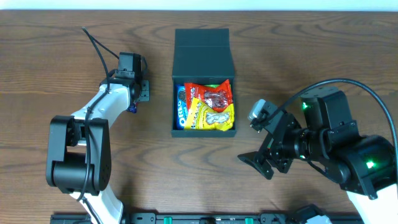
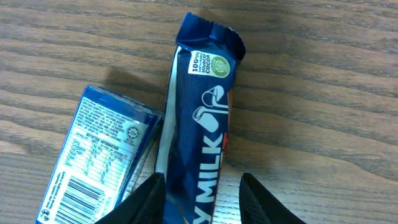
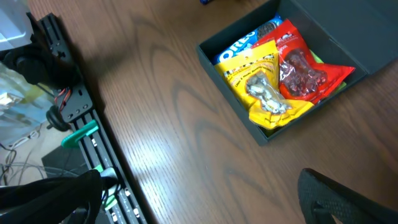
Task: Pack container
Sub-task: 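Grasp the blue Dairy Milk bar with the left gripper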
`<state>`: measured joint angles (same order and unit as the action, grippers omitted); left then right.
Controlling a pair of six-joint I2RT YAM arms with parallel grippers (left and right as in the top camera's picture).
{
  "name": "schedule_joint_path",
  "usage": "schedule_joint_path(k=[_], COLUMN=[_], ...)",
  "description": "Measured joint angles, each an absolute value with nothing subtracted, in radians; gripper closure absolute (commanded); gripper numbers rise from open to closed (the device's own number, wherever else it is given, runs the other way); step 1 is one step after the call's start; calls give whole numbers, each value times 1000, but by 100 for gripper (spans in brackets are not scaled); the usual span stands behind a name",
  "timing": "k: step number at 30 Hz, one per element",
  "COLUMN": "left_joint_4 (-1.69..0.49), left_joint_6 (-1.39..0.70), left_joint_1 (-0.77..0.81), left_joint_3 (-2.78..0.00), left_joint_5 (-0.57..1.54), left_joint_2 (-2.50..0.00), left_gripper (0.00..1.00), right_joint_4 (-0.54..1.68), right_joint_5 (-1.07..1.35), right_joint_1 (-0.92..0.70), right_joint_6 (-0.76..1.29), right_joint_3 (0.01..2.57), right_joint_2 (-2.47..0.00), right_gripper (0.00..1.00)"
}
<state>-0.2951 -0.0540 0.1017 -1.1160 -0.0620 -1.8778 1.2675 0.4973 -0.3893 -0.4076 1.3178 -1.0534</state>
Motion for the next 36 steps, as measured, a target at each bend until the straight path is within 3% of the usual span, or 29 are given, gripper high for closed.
schedule_joint_path(k=[2,21,30,36], left_joint_4=[-295,-283,-315,-392], left_joint_6=[-56,-51,-50,-52], left_joint_1=[102,100,100,100], left_joint_3=[-1116,-1121,-1130,-1133], left_joint_5=[-59,-59,-59,-57], left_joint_2=[-1878,-1929,-1929,-1901], left_gripper=[68,72,93,94], right_joint_4=[1267,1267,1267,1267], right_joint_5=[497,497,497,497], right_joint_1=[-389,-389,-389,-389], right_joint_6=[-408,-408,-408,-408], right_joint_3=[1318,1318,1318,1318], right_joint_2=[-1053,-1053,-1053,-1053], right_gripper=[1,1,1,1])
